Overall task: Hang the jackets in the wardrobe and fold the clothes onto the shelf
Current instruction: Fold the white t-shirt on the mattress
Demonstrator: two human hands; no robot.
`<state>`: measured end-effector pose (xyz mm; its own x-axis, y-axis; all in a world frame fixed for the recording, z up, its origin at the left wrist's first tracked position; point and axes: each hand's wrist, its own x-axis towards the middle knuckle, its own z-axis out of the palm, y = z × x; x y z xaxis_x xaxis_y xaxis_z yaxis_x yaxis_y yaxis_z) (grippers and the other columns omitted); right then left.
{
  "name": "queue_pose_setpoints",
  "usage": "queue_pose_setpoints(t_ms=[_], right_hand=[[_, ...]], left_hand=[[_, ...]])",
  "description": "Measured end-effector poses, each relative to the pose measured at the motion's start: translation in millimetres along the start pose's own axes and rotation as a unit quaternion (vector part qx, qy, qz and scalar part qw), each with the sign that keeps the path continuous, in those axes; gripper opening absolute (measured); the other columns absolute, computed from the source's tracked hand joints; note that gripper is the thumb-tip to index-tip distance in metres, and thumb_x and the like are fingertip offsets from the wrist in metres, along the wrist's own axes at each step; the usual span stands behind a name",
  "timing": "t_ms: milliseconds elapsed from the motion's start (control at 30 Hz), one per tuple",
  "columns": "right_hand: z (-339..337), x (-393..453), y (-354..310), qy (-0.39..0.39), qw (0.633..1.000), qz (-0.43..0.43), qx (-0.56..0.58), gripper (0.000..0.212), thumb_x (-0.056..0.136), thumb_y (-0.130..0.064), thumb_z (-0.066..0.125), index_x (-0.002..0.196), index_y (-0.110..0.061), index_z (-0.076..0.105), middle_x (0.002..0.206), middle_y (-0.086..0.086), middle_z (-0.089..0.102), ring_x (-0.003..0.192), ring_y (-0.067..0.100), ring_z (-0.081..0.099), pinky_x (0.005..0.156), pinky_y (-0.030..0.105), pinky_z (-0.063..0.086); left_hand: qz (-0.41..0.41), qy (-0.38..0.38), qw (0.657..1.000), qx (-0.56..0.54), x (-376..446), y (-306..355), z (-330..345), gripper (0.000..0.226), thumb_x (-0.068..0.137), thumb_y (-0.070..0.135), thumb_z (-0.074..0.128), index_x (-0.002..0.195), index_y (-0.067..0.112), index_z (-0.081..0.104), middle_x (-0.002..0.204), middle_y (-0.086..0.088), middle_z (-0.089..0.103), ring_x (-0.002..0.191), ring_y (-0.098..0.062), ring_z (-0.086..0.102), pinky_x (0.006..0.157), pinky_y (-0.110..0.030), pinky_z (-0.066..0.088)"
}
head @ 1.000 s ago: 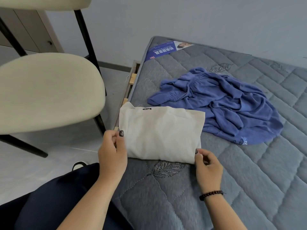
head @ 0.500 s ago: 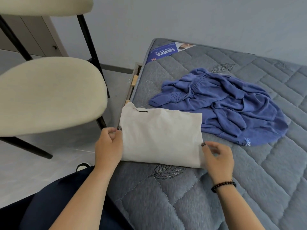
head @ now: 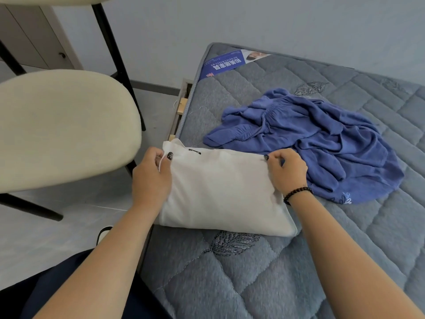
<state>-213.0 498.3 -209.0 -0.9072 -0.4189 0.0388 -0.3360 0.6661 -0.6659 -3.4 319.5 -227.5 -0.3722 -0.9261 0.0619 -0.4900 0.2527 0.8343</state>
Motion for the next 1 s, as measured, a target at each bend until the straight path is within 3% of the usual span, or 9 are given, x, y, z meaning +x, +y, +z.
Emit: queue_pose_setpoints(t_ms=[100, 167, 267, 433, 600, 767, 867, 933, 1000], right_hand=[[0, 1, 8, -0.067, 0.997, -0.022, 0.008, 0.011, 0.084, -0.029, 0.066, 0.091, -0.033, 0.059, 0.076, -0.017, 0.061, 0.08, 0.012, 0.057, 0.093, 0.048, 0.044], [-4, 2, 15, -0.117, 0.992, -0.033, 0.028, 0.035, 0.079, -0.034, 0.074, 0.11, -0.037, 0.058, 0.088, -0.013, 0.066, 0.088, 0.01, 0.059, 0.09, 0.034, 0.046], [-15, 4, 20, -0.11, 0.988, -0.055, 0.091, 0.043, 0.078, -0.014, 0.077, 0.118, -0.024, 0.064, 0.079, -0.006, 0.068, 0.07, -0.002, 0.057, 0.074, 0.012, 0.043], [-19, 15, 16, 0.035, 0.989, -0.027, 0.14, 0.029, 0.08, -0.011, 0.075, 0.105, -0.025, 0.07, 0.079, -0.003, 0.071, 0.079, 0.007, 0.065, 0.084, 0.017, 0.052], [8, 19, 15, 0.026, 0.999, 0.02, 0.014, 0.008, 0.076, -0.017, 0.073, 0.081, -0.023, 0.073, 0.07, -0.003, 0.068, 0.072, 0.018, 0.064, 0.083, 0.04, 0.053], [24, 11, 14, 0.02, 0.997, -0.024, -0.066, 0.011, 0.08, -0.016, 0.067, 0.075, -0.026, 0.069, 0.07, -0.009, 0.066, 0.085, 0.026, 0.062, 0.086, 0.046, 0.047], [20, 9, 7, 0.013, 0.994, -0.028, -0.105, 0.021, 0.087, -0.018, 0.061, 0.106, -0.022, 0.066, 0.09, 0.001, 0.069, 0.099, 0.03, 0.058, 0.091, 0.046, 0.044], [16, 1, -5, -0.024, 0.989, -0.012, -0.146, 0.053, 0.093, -0.026, 0.055, 0.142, -0.02, 0.037, 0.114, 0.005, 0.061, 0.114, 0.03, 0.048, 0.097, 0.047, 0.038], [13, -19, -20, -0.034, 0.988, -0.042, -0.146, 0.068, 0.096, -0.031, 0.05, 0.152, -0.02, 0.013, 0.142, 0.004, 0.043, 0.133, 0.027, 0.034, 0.105, 0.049, 0.029]], left_hand=[[-0.004, -0.007, 1.0, 0.01, -8, -2, 4, 0.013, 0.096, 0.03, 0.052, 0.091, 0.017, 0.054, 0.075, 0.006, 0.056, 0.073, -0.021, 0.052, 0.067, -0.029, 0.035], [-0.007, 0.011, 1.0, 0.011, -14, -5, 3, 0.009, 0.096, 0.026, 0.051, 0.093, 0.019, 0.054, 0.086, 0.004, 0.059, 0.08, -0.018, 0.053, 0.07, -0.027, 0.034], [0.01, 0.039, 0.999, -0.003, -15, -1, -3, 0.005, 0.096, 0.021, 0.05, 0.092, 0.019, 0.054, 0.09, 0.002, 0.06, 0.08, -0.015, 0.051, 0.069, -0.019, 0.03], [0.032, 0.06, 0.998, 0.0, 7, 5, -4, 0.01, 0.096, 0.018, 0.048, 0.088, 0.018, 0.053, 0.074, 0.002, 0.055, 0.068, -0.019, 0.048, 0.06, -0.022, 0.027], [-0.011, 0.017, 0.999, 0.046, 15, -10, 7, 0.012, 0.095, 0.023, 0.051, 0.088, 0.015, 0.058, 0.08, -0.003, 0.061, 0.077, -0.026, 0.054, 0.067, -0.033, 0.039], [0.027, 0.035, 0.992, 0.116, -14, 8, -7, 0.031, 0.092, 0.018, 0.05, 0.122, 0.013, 0.057, 0.123, -0.011, 0.054, 0.115, -0.031, 0.049, 0.092, -0.041, 0.04], [0.18, -0.015, 0.971, 0.16, -40, 15, 1, 0.044, 0.09, 0.023, 0.047, 0.131, 0.009, 0.053, 0.135, -0.015, 0.051, 0.126, -0.034, 0.045, 0.101, -0.047, 0.039], [0.207, -0.101, 0.952, 0.203, -54, 7, 18, 0.049, 0.091, 0.028, 0.041, 0.136, 0.012, 0.051, 0.144, -0.017, 0.044, 0.136, -0.035, 0.038, 0.106, -0.052, 0.037], [0.187, -0.157, 0.944, 0.222, -60, 0, 30, 0.054, 0.091, 0.032, 0.031, 0.14, 0.017, 0.047, 0.149, -0.014, 0.04, 0.14, -0.035, 0.031, 0.105, -0.056, 0.036]])
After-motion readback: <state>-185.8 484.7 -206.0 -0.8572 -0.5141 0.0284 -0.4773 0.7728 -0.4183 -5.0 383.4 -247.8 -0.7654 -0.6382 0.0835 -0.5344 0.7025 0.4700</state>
